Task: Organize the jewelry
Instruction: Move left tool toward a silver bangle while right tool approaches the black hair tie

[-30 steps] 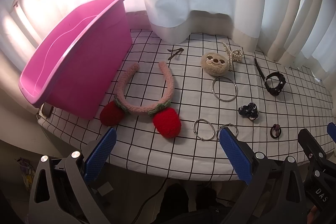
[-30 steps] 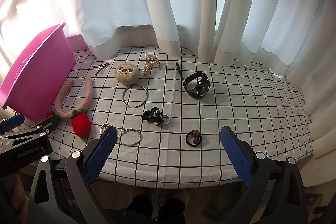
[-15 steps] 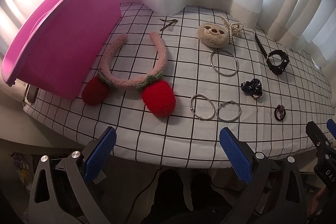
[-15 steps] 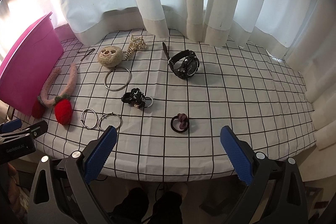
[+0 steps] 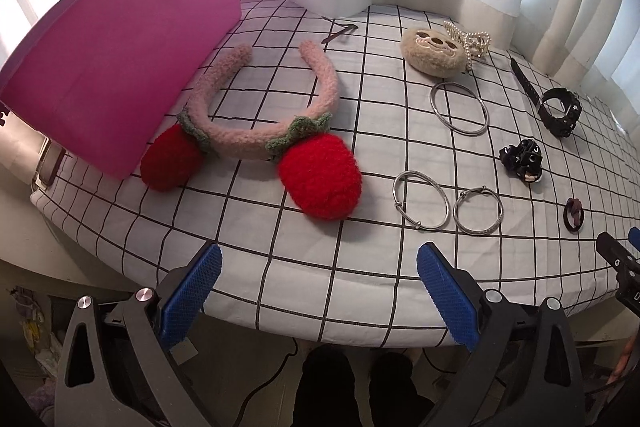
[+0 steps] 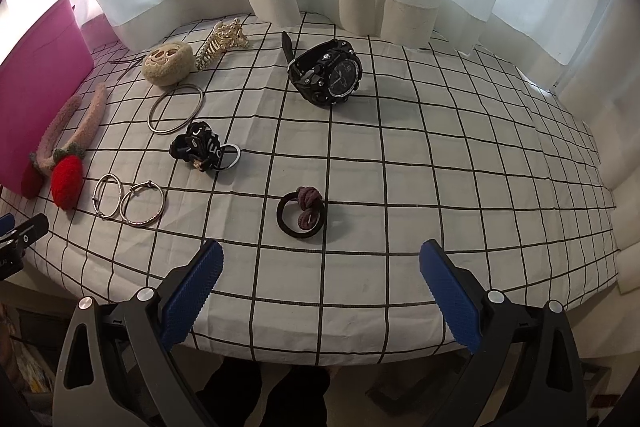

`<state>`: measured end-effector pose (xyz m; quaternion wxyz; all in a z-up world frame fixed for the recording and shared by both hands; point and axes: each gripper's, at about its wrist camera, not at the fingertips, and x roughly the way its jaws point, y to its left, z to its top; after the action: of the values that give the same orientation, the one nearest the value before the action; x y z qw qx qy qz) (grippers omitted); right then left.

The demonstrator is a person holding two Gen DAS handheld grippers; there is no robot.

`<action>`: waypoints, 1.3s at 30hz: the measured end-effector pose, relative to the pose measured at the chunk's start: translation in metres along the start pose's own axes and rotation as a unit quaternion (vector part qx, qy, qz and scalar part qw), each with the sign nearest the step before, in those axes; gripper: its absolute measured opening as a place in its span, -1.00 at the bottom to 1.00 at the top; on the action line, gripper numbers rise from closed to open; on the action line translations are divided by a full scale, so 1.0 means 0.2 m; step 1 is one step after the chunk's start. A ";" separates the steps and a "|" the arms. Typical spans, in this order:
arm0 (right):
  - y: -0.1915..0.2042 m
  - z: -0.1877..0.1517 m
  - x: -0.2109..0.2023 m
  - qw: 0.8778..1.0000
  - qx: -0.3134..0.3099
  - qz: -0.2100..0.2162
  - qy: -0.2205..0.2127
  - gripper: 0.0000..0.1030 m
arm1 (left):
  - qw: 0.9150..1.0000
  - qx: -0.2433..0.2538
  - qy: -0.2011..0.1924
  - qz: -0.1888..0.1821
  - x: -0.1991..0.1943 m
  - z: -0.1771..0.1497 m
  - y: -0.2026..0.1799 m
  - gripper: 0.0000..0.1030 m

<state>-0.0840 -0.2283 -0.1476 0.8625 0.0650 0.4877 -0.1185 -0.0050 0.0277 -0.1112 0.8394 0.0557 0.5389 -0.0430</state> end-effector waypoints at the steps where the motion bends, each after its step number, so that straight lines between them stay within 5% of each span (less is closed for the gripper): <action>1: 0.00 0.00 0.03 1.000 -0.001 0.005 0.004 0.83 | 1.000 0.000 0.004 -0.001 0.02 0.00 -0.01 0.86; 24: 0.02 0.02 0.25 1.000 -0.017 -0.003 0.011 0.83 | 0.995 -0.097 -0.014 0.021 0.29 0.20 0.16 0.86; 32: 0.02 0.02 0.27 1.000 -0.011 -0.007 0.014 0.83 | 0.995 -0.096 -0.023 0.021 0.25 0.28 0.17 0.86; 39: 0.04 0.01 0.29 1.000 -0.022 -0.010 0.013 0.83 | 0.998 -0.063 -0.013 -0.019 0.25 0.16 0.03 0.86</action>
<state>-0.0509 -0.2298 -0.1964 0.8560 0.0430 0.5020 -0.1157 0.0451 0.0291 -0.1431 0.8474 -0.0080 0.5303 -0.0252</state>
